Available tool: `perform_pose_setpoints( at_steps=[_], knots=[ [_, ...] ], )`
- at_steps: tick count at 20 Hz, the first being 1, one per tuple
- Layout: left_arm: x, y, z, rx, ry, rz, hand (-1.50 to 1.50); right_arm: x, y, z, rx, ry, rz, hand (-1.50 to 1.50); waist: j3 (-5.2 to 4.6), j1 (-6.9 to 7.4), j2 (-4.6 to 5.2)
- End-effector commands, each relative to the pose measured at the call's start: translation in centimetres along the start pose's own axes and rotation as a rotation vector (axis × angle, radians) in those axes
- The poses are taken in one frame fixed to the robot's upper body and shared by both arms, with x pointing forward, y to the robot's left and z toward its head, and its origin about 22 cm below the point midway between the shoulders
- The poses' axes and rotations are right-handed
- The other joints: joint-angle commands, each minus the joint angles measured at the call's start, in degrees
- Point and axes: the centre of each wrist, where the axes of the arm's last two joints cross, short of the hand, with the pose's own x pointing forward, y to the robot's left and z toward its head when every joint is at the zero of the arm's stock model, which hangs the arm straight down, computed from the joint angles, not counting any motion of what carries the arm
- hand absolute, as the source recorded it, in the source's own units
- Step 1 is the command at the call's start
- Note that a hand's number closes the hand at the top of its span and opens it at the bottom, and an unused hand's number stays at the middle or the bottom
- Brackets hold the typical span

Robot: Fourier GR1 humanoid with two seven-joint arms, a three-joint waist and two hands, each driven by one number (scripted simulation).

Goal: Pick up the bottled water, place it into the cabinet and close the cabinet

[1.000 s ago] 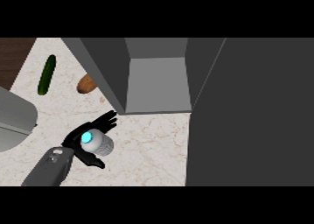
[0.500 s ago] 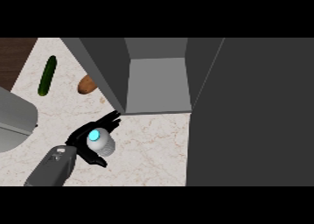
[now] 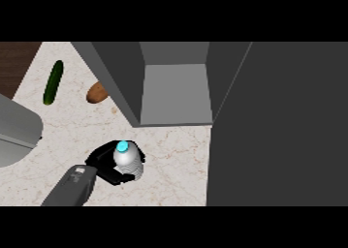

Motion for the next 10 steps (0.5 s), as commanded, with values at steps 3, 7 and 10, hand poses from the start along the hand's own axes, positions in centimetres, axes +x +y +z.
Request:
perform_pose_setpoints(
  at_steps=[3, 7, 10],
  knots=[
    [-0.2, 0.2, 0.4, -0.175, -0.129, 0.147, 1.5, -0.9, 0.0, 0.1, -0.006, 0.01, 0.001, -1.5, -0.07, -0.03, 0.1],
    [-0.9, -0.8, -0.1, -0.173, -0.144, 0.103, 1.5, -1.4, 0.1, -0.2, -0.002, 0.008, 0.006, -1.5, -0.08, 0.25, 0.1],
    [-1.4, 0.7, 3.4, 0.235, -0.348, 0.103, 1.5, -1.1, -1.0, 0.2, -0.05, -0.006, 0.009, -1.5, 0.05, 2.08, -0.3]
  ],
)
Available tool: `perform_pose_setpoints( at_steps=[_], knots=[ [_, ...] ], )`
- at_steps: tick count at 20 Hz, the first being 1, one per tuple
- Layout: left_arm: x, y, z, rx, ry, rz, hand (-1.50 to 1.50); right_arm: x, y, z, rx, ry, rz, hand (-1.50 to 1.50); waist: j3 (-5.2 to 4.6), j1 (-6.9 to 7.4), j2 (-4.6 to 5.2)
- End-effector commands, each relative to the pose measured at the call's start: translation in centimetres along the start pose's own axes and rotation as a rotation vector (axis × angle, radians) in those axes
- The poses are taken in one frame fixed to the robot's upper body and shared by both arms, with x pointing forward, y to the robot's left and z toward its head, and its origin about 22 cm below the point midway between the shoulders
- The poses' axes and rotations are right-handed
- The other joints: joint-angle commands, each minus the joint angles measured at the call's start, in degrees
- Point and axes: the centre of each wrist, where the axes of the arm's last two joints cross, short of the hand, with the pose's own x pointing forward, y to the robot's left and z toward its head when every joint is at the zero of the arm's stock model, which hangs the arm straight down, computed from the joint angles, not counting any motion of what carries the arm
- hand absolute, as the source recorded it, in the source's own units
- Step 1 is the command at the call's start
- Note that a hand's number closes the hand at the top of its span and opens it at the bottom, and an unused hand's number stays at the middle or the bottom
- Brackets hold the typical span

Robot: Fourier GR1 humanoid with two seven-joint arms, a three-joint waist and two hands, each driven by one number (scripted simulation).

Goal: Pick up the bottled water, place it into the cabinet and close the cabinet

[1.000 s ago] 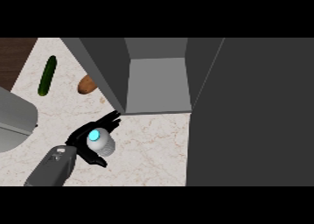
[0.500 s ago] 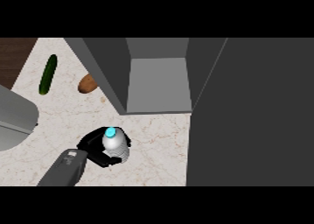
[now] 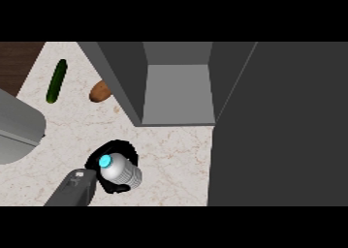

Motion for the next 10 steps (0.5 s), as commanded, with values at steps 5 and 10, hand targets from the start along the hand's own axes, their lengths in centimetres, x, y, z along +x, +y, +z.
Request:
perform_pose_setpoints(
  at_steps=[5, 10],
  knots=[
    [-1.6, 2.2, 6.3, 0.56, -0.467, 0.108, 1.5, -0.4, -0.5, 0.7, -0.022, 0.008, 0.001, -1.5, 0.12, 1.67, -0.44],
    [-2.6, 1.3, 6.2, 0.58, -0.548, 0.164, 1.5, 0.2, -0.5, -0.7, -0.011, 0.001, 0.009, -1.5, 0.14, 0.97, -0.36]
  ],
)
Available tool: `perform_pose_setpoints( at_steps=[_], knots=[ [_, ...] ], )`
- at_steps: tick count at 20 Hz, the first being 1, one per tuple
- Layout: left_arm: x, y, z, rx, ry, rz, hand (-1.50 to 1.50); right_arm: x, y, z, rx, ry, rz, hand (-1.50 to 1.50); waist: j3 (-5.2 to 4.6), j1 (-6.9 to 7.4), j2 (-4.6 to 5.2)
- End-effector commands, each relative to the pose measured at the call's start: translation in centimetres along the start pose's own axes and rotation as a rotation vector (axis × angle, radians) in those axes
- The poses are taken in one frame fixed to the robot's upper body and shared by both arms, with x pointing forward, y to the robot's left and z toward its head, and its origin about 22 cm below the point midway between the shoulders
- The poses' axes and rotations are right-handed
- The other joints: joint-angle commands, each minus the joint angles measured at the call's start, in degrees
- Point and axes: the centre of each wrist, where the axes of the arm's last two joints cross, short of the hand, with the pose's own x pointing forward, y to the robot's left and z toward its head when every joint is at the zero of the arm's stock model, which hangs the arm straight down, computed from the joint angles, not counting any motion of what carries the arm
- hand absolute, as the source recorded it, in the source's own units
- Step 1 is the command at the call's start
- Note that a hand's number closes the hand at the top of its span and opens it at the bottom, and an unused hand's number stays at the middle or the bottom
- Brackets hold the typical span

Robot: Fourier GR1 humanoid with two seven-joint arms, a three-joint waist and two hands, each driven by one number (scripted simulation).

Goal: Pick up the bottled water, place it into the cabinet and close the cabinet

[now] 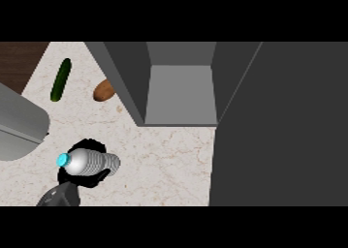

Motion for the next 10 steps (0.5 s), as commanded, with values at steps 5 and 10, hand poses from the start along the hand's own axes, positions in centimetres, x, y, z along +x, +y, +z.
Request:
perform_pose_setpoints(
  at_steps=[5, 10],
  knots=[
    [0.0, 1.2, 1.9, 0.007, -0.079, 0.105, 1.5, 0.6, -1.0, -0.4, 0.021, 0.0, -0.005, -1.5, 0.05, -0.46, -0.01],
    [0.9, -2.3, 0.1, -0.029, -0.082, 0.13, 1.5, -0.1, -0.5, -0.8, 0.01, 0.021, 0.001, -1.5, 0.12, 0.11, -0.21]
  ],
)
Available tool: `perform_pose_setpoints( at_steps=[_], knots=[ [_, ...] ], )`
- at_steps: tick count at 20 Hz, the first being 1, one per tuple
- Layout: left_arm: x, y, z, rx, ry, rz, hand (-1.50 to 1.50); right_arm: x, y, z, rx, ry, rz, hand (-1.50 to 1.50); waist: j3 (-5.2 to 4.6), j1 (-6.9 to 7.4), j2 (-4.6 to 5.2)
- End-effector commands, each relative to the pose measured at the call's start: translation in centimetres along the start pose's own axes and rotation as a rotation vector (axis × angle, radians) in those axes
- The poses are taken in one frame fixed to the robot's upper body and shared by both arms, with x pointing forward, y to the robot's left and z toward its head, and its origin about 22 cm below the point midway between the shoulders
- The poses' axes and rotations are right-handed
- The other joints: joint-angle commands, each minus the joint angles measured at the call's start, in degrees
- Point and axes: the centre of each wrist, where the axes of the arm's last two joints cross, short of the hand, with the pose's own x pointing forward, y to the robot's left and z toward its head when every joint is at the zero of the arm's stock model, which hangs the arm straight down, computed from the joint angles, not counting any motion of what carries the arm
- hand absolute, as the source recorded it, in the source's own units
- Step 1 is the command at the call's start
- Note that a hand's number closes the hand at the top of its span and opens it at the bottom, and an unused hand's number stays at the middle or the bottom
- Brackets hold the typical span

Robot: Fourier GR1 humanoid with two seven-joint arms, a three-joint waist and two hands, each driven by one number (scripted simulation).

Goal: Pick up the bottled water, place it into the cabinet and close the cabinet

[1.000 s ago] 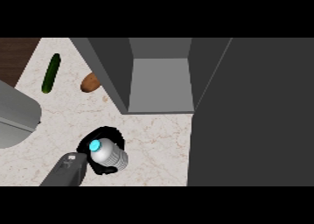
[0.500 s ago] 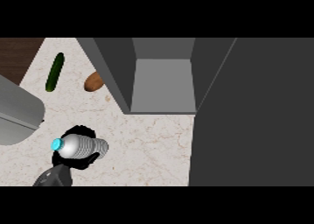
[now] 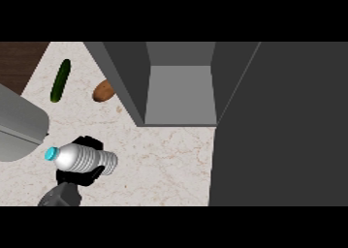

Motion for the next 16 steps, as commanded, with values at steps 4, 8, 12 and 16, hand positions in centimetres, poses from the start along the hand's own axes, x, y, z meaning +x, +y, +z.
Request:
perform_pose_setpoints(
  at_steps=[4, 8, 12, 16],
  knots=[
    [2.0, -2.2, -0.1, -0.062, 0.016, -0.023, 1.5, -1.0, 2.2, -0.8, 0.032, -0.001, -0.01, -1.5, 0.03, 0.15, -0.07],
    [3.6, -5.8, -0.5, -0.106, 0.002, -0.027, 1.5, -1.6, 1.3, 1.3, -0.001, 0.014, -0.015, -1.5, 0.08, 0.29, -0.23],
    [3.8, -11.5, -2.6, -0.142, -0.05, -0.031, 1.5, -1.1, 2.5, -0.7, -0.004, -0.002, -0.032, -1.5, 0.03, 0.07, -0.13],
    [4.7, -14.5, -2.9, -0.161, -0.063, -0.081, 1.5, -0.4, 1.7, 0.0, 0.015, 0.007, -0.049, -1.5, 0.01, -0.21, -0.03]
  ],
)
